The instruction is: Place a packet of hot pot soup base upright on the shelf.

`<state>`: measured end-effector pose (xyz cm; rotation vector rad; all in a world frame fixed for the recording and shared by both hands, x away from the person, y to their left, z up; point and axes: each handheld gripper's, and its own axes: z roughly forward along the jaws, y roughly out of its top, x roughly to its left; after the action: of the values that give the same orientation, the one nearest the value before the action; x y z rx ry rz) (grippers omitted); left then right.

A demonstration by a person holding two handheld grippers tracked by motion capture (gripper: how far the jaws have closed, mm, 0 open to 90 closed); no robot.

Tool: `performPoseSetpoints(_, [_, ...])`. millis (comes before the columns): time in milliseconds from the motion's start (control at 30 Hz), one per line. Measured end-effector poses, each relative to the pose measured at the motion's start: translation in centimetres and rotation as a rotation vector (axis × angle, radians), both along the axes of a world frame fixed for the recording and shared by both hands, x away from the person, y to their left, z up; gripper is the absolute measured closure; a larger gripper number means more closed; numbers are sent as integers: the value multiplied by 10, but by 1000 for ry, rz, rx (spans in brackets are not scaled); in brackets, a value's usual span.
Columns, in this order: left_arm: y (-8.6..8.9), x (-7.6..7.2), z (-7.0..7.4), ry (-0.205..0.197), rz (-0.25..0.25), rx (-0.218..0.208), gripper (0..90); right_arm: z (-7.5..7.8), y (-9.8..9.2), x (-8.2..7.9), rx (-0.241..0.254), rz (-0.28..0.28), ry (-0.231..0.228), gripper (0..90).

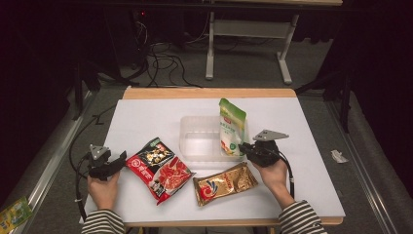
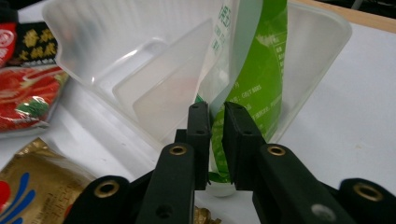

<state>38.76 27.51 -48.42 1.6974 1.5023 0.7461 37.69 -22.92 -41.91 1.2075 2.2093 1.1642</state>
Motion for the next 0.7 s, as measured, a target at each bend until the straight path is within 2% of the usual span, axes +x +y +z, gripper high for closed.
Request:
performPoseSetpoints(100, [0, 0, 0, -1, 1, 1, 386, 3, -4, -6, 30, -7, -21, 748])
performPoseSetpoints(333, [0, 0, 0, 0, 1, 3, 386, 3, -15, -19, 48, -13, -53, 597])
performPoseSetpoints(500, [0, 0, 0, 1, 1, 2, 385, 1, -23, -27, 58, -39, -61, 572])
performPoseSetpoints(567, [0, 0, 0, 1, 1, 2, 386, 1, -24, -29, 76, -52, -53, 552])
performPoseSetpoints(700, [0, 0, 0, 1, 0, 3, 385, -1, -27, -35, 71, -58, -60, 541])
